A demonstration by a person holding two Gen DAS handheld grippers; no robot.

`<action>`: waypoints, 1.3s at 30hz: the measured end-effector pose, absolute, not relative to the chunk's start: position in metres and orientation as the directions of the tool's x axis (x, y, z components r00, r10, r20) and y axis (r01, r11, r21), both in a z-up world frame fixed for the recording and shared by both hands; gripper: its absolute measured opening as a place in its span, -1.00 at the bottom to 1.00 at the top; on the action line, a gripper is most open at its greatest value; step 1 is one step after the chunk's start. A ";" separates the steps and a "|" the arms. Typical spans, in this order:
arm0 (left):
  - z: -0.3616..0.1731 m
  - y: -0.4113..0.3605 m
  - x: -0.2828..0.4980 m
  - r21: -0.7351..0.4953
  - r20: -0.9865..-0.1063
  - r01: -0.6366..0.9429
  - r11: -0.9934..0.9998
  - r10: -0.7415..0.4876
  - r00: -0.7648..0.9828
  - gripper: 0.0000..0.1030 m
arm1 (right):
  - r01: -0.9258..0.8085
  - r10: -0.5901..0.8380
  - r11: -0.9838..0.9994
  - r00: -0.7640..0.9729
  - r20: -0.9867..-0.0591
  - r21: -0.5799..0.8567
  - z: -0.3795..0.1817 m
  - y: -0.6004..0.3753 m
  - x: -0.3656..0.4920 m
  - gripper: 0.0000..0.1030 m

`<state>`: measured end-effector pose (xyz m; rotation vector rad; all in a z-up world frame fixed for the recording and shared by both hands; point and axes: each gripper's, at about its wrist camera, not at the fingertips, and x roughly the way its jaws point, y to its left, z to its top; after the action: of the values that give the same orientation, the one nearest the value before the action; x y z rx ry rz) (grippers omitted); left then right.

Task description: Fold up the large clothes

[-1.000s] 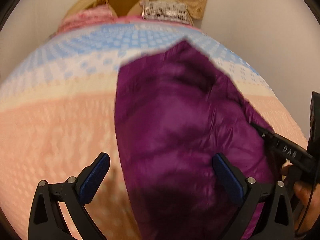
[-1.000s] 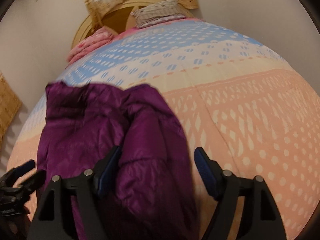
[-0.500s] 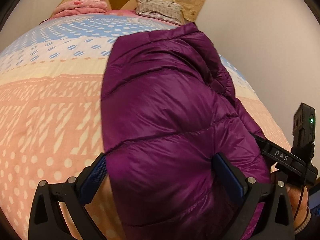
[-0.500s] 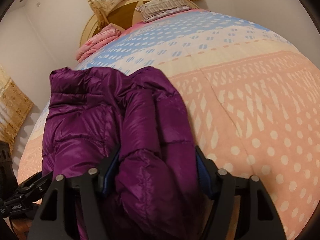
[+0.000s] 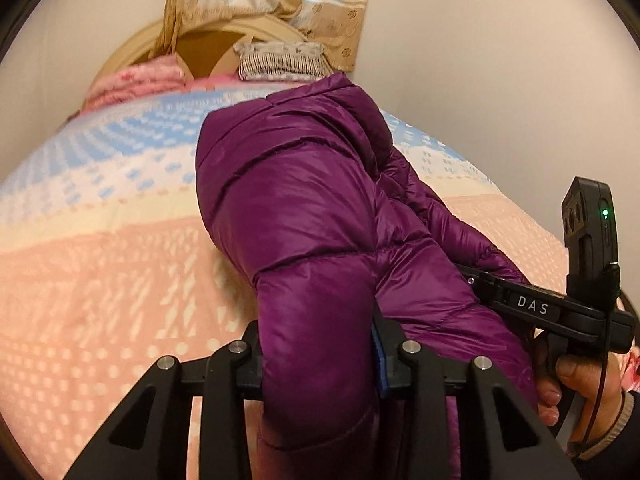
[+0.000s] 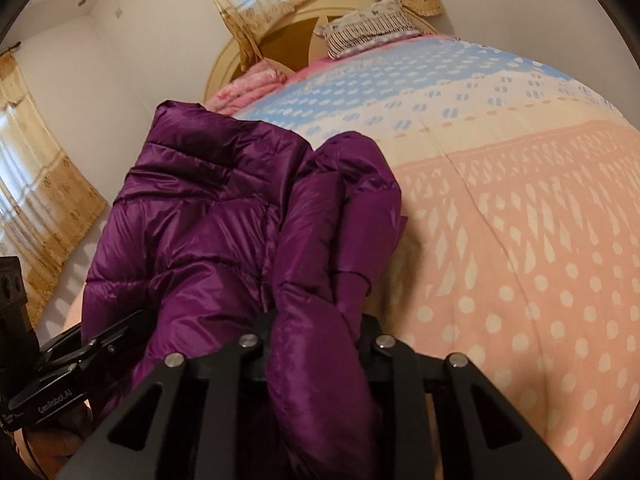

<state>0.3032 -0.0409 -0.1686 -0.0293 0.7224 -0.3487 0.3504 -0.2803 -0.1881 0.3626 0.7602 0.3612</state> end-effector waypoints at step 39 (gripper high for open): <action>-0.128 0.097 0.241 -0.112 -0.579 0.055 0.992 -0.110 0.808 -0.29 | -0.475 0.561 0.822 0.586 -0.584 0.313 -0.147 -0.117 0.349 -0.54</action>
<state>0.2410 0.0974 -0.1279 -0.0913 0.6243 -0.0882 0.3491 -0.1172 -0.1466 0.1286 0.7250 0.6060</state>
